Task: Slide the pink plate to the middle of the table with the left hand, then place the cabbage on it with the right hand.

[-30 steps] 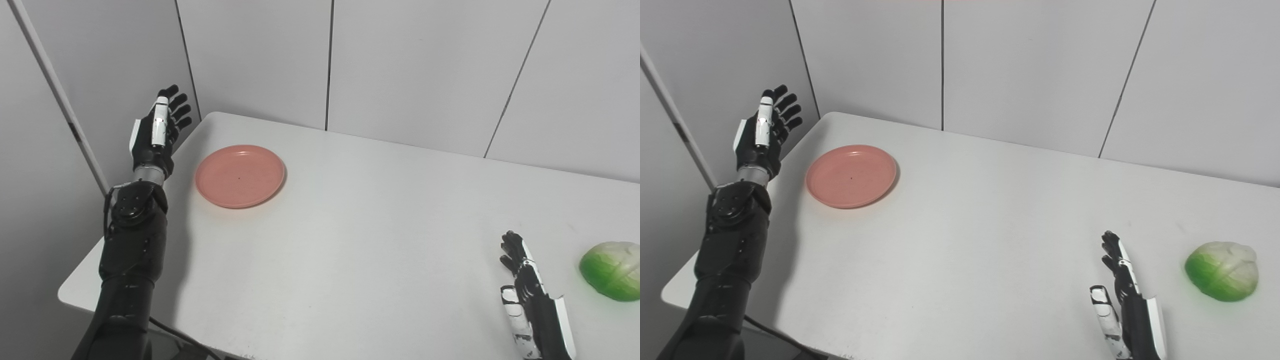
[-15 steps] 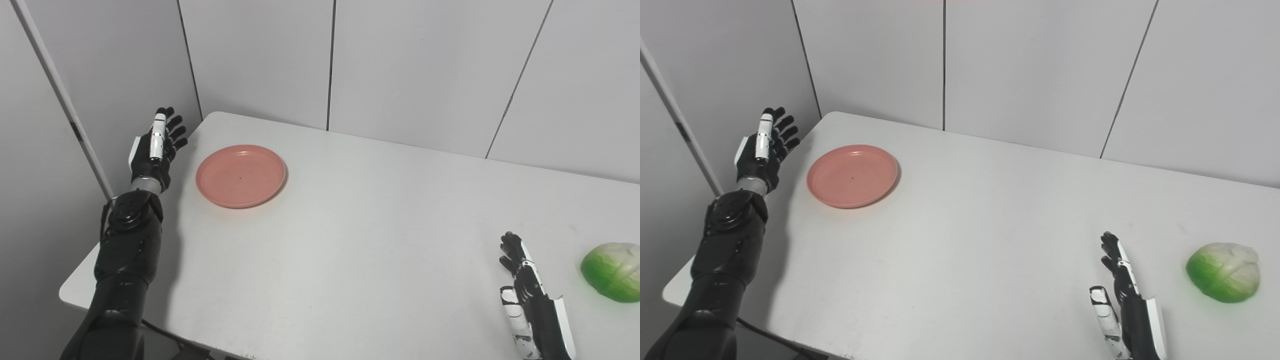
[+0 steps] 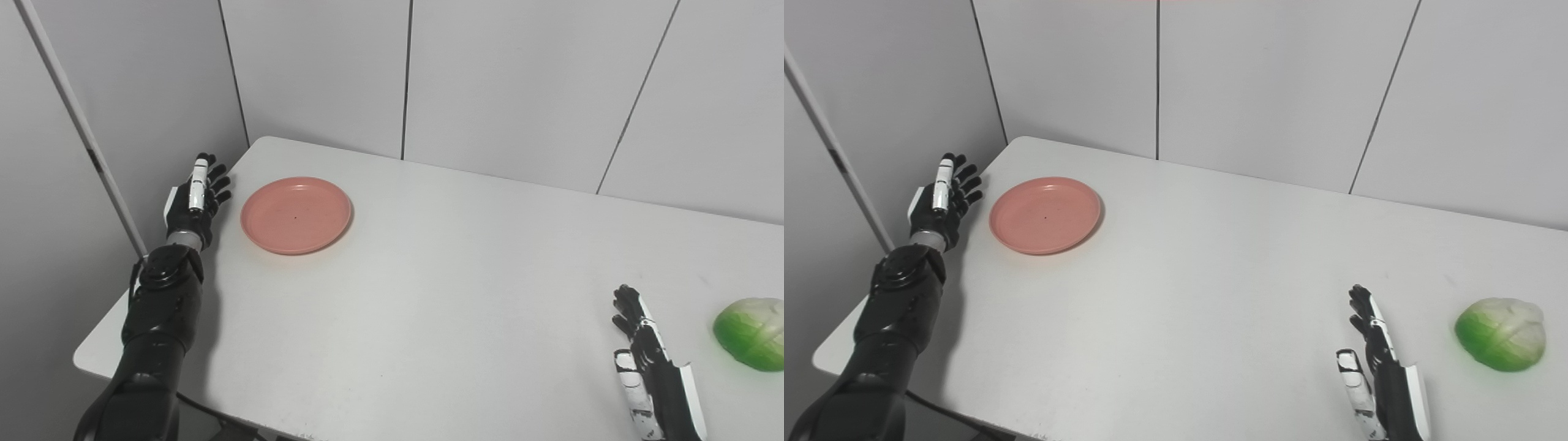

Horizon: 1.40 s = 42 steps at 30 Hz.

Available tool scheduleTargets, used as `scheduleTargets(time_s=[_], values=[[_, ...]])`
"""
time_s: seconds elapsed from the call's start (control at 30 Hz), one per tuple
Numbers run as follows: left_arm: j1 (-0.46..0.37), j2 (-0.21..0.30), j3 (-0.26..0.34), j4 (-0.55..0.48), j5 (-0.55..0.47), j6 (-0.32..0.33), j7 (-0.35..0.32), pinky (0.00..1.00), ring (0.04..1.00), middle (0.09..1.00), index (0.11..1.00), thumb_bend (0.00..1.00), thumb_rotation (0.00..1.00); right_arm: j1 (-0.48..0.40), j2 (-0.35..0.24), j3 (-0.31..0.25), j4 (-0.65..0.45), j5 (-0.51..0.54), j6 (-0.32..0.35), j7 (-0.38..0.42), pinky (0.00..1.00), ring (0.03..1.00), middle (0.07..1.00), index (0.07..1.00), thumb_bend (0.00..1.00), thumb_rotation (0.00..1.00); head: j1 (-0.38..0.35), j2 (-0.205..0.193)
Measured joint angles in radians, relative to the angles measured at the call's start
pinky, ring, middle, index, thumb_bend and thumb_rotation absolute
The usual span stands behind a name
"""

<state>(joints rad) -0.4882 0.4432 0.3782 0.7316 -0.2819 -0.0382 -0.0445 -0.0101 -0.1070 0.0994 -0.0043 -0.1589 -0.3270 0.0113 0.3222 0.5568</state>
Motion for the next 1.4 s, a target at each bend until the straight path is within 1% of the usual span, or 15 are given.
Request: scheduleTargets(time_s=[0.13, 0.27, 0.33, 0.4, 0.5, 0.53, 0.6, 0.8, 1.0, 1.07, 1.13, 1.23, 1.4], values=[[-0.001, -0.003, -0.003, 0.012, -0.006, -0.006, -0.003, 0.86, 0.889, 0.903, 0.893, 0.4, 0.97, 0.0, 0.0, 0.0, -0.001, -0.002, 0.002, 0.0, 0.9, 0.932, 0.93, 0.927, 0.33, 1.0, 0.0, 0.0], [-0.001, -0.007, -0.027, 0.019, 0.001, -0.026, -0.003, 0.85, 0.895, 0.908, 0.887, 0.39, 1.0, 0.002, 0.0, -0.001, -0.002, -0.007, 0.002, 0.0, 0.9, 0.931, 0.93, 0.927, 0.33, 1.0, -0.003, 0.002], [-0.001, -0.012, -0.034, 0.017, 0.002, -0.028, -0.003, 0.85, 0.894, 0.911, 0.892, 0.39, 1.0, 0.003, 0.0, -0.003, -0.003, -0.008, 0.002, 0.0, 0.9, 0.932, 0.929, 0.925, 0.33, 1.0, -0.005, 0.003], [-0.001, -0.019, -0.044, 0.012, 0.001, -0.027, -0.005, 0.87, 0.912, 0.929, 0.916, 0.4, 1.0, 0.005, 0.0, -0.006, -0.005, -0.009, 0.003, 0.0, 0.9, 0.929, 0.926, 0.923, 0.35, 1.0, -0.008, 0.005], [-0.001, -0.026, -0.06, 0.013, 0.001, -0.033, -0.017, 0.87, 0.894, 0.912, 0.902, 0.43, 0.92, 0.005, 0.0, -0.006, -0.005, -0.009, 0.003, 0.0, 0.9, 0.93, 0.929, 0.928, 0.35, 1.0, -0.011, 0.008], [-0.001, -0.028, -0.063, 0.016, 0.001, -0.042, -0.019, 0.87, 0.893, 0.911, 0.901, 0.43, 0.92, 0.005, 0.0, -0.006, -0.005, -0.01, 0.003, 0.0, 0.9, 0.93, 0.929, 0.928, 0.34, 1.0, -0.011, 0.008], [-0.001, -0.035, -0.066, 0.021, 0.0, -0.057, -0.019, 0.87, 0.89, 0.907, 0.899, 0.42, 0.93, 0.005, 0.0, -0.006, -0.006, -0.012, 0.004, 0.0, 0.89, 0.928, 0.93, 0.926, 0.35, 1.0, -0.012, 0.008], [-0.001, -0.056, -0.078, 0.017, -0.001, -0.061, -0.02, 0.87, 0.893, 0.903, 0.894, 0.38, 0.98, 0.005, 0.0, -0.006, -0.006, -0.007, 0.003, 0.004, 0.89, 0.926, 0.926, 0.924, 0.36, 1.0, -0.017, 0.015], [-0.003, -0.08, -0.093, 0.007, 0.0, -0.061, -0.02, 0.89, 0.908, 0.919, 0.905, 0.39, 1.0, 0.005, 0.0, -0.007, -0.006, -0.011, 0.003, 0.004, 0.89, 0.923, 0.924, 0.923, 0.35, 1.0, -0.023, 0.021], [-0.004, -0.083, -0.097, 0.006, 0.0, -0.061, -0.02, 0.91, 0.919, 0.928, 0.915, 0.39, 1.0, 0.005, 0.0, -0.006, -0.006, -0.013, 0.003, 0.004, 0.89, 0.923, 0.925, 0.923, 0.36, 1.0, -0.025, 0.023], [-0.004, -0.091, -0.097, -0.004, -0.008, -0.058, -0.021, 0.94, 0.934, 0.943, 0.932, 0.38, 1.0, 0.006, 0.0, -0.006, -0.006, -0.014, 0.003, 0.004, 0.9, 0.926, 0.928, 0.926, 0.38, 1.0, -0.028, 0.026], [-0.003, -0.116, -0.102, -0.03, -0.011, -0.042, -0.021, 0.94, 0.928, 0.942, 0.936, 0.38, 1.0, 0.006, 0.0, -0.007, -0.006, -0.018, 0.003, 0.004, 0.89, 0.926, 0.928, 0.927, 0.38, 1.0, -0.034, 0.031], [0.008, -0.14, -0.116, -0.095, -0.02, 0.016, -0.025, 0.93, 0.928, 0.937, 0.93, 0.4, 1.0, 0.006, 0.002, -0.006, -0.006, -0.024, 0.003, 0.004, 0.89, 0.928, 0.931, 0.928, 0.39, 1.0, -0.041, 0.035]])
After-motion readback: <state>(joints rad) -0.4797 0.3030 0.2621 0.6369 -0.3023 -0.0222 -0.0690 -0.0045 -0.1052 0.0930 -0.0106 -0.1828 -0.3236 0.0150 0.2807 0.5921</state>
